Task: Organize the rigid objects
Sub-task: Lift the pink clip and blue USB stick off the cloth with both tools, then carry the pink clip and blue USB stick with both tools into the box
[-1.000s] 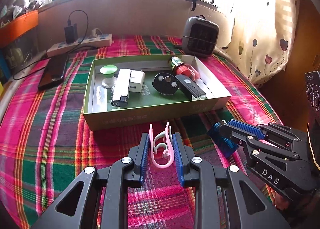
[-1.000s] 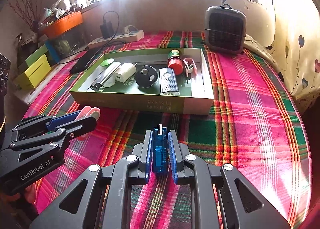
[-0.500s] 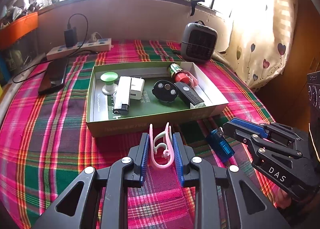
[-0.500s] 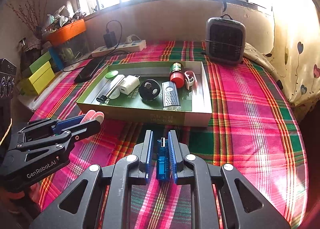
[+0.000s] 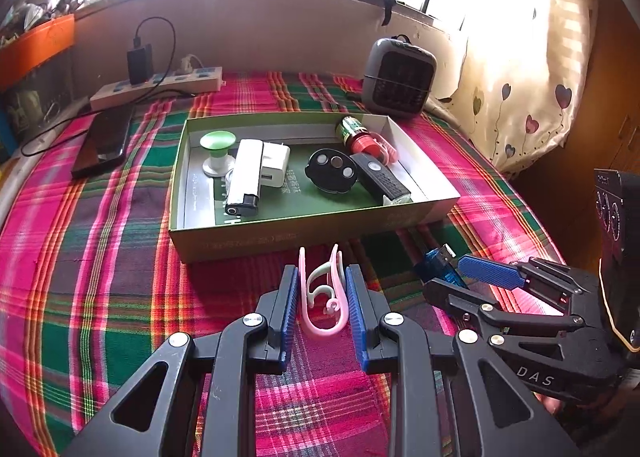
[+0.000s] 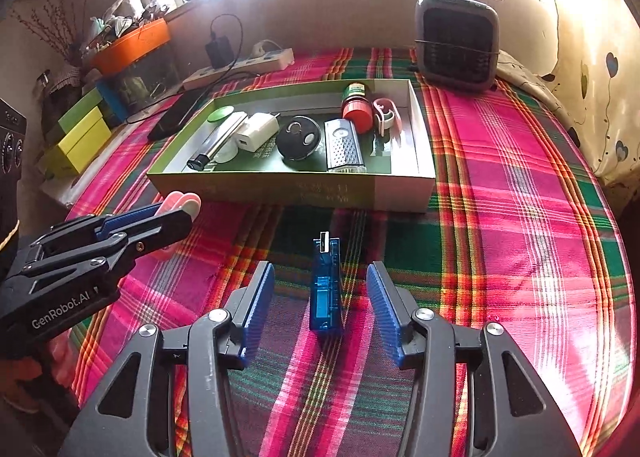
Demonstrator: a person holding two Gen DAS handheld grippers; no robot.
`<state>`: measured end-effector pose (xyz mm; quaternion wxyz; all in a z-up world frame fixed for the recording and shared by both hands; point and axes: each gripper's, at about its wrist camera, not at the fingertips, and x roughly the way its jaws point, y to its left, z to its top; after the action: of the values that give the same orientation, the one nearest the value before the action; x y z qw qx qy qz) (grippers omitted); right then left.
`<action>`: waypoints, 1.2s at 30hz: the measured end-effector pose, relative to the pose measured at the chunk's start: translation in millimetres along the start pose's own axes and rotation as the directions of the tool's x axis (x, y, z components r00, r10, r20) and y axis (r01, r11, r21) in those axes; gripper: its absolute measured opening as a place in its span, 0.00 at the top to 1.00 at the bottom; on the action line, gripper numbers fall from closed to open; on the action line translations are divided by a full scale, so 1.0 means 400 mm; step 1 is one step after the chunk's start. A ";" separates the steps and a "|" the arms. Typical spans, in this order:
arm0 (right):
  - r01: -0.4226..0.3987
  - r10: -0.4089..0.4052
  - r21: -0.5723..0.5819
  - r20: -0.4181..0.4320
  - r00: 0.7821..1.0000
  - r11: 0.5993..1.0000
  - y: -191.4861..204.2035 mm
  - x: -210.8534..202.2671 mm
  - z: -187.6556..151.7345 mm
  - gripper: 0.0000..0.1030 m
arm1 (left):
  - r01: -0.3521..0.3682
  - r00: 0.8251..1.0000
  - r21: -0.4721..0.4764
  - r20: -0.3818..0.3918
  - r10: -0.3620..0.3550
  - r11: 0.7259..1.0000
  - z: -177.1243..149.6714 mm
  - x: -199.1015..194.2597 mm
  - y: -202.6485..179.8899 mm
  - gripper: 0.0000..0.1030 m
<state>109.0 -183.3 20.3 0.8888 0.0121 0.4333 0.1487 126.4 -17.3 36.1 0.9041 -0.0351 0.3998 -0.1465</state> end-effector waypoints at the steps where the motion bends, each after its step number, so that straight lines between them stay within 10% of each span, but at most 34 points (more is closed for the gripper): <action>1: 0.008 -0.009 -0.004 -0.006 1.000 1.000 0.002 0.005 -0.001 0.52 | 0.001 1.000 -0.003 -0.001 -0.001 1.000 -0.001 0.001 0.002 0.78; 14: 0.066 -0.067 -0.039 -0.019 0.998 0.997 0.012 0.020 0.001 0.84 | 0.010 1.000 -0.004 -0.016 -0.010 1.000 -0.005 0.014 0.009 0.78; 36: 0.050 -0.048 -0.039 0.049 0.998 0.998 0.025 -0.020 0.050 0.84 | 0.012 1.000 0.019 0.006 -0.012 1.000 0.034 0.004 0.012 0.78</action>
<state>117.3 -173.8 40.4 0.9025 -0.0128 0.4087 0.1350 138.5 -13.9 43.2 0.9049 -0.0293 0.3952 -0.1554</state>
